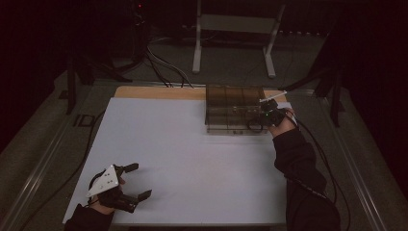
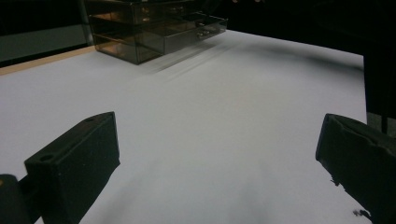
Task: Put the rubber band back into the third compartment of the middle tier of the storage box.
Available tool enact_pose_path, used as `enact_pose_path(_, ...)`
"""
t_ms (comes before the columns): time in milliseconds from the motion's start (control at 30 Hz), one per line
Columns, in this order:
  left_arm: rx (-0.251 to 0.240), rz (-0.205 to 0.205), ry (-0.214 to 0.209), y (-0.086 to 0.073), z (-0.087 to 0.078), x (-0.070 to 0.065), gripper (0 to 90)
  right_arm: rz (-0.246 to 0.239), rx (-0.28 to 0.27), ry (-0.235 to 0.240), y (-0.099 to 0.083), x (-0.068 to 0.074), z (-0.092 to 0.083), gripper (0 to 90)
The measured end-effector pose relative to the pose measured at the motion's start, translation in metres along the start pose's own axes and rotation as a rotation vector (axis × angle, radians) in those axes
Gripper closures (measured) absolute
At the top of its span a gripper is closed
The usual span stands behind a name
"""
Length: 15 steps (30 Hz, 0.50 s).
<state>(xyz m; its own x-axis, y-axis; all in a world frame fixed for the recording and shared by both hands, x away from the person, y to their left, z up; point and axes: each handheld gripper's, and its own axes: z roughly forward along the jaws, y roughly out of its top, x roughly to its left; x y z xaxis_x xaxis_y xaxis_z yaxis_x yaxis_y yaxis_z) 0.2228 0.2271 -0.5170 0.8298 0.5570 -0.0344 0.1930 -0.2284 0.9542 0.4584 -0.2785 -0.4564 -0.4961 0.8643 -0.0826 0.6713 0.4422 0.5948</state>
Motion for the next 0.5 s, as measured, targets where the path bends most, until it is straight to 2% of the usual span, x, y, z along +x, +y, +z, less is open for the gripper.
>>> enact_pose_path(200, -0.002, 0.001, -0.001, 0.0, 0.0, 0.0, 0.3, 0.013, -0.053, 0.035, 0.004, 0.004, -0.01, 56.9)
enact_pose_path(433, -0.004, 0.002, -0.002, 0.001, 0.0, 0.0, 0.3, 0.009, -0.128, 0.073, 0.007, 0.018, -0.027, 44.1)
enact_pose_path(500, -0.003, 0.002, -0.001, 0.001, 0.0, -0.001, 0.4, 0.01, -0.138, 0.078, 0.007, 0.02, -0.029, 42.9)
